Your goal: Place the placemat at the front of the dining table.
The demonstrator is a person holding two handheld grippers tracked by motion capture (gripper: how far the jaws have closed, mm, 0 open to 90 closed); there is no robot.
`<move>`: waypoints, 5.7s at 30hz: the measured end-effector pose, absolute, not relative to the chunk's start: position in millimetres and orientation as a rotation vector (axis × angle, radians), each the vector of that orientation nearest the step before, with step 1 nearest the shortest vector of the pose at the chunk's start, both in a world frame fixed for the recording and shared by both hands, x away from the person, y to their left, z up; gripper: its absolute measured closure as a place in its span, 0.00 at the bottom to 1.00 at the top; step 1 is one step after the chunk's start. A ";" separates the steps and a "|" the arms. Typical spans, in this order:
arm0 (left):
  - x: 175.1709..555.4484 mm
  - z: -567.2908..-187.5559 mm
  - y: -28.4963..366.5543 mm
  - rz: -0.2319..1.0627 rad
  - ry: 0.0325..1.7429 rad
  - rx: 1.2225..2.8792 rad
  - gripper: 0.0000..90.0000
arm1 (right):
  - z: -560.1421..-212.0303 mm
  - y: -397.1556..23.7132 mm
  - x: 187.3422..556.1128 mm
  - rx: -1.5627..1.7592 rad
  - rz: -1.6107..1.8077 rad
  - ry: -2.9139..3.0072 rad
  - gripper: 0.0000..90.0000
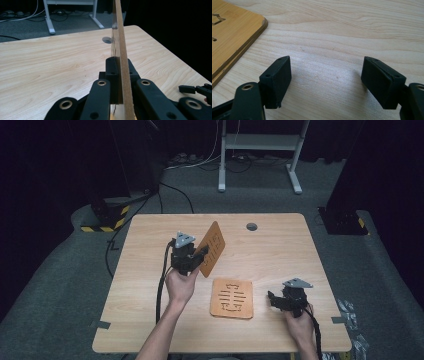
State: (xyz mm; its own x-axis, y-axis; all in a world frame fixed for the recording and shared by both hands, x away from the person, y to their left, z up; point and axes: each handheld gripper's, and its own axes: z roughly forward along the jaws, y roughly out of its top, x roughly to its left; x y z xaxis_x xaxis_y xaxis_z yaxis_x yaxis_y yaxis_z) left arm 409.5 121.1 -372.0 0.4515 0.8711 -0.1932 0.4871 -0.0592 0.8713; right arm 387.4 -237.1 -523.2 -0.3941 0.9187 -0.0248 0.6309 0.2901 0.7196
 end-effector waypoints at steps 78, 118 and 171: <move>478.9 -406.5 108.5 0.513 1.317 1.719 0.96 | -523.0 -236.8 387.0 1.394 0.883 2.129 0.27; 495.7 -436.5 100.4 0.579 1.400 1.728 0.95 | -522.6 -236.4 386.6 1.400 0.880 2.126 0.27; 499.5 -453.5 126.2 0.674 1.512 1.794 0.69 | -522.8 -236.2 386.3 1.405 0.878 2.125 0.27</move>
State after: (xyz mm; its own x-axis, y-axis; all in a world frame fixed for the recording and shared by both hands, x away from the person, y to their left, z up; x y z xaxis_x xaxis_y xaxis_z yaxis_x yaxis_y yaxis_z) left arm 499.5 126.2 -453.5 0.1883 0.9813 -0.0411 0.6249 -0.0874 0.7758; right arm 386.3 -236.2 -522.8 -0.3850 0.9227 -0.0175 0.6411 0.2811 0.7141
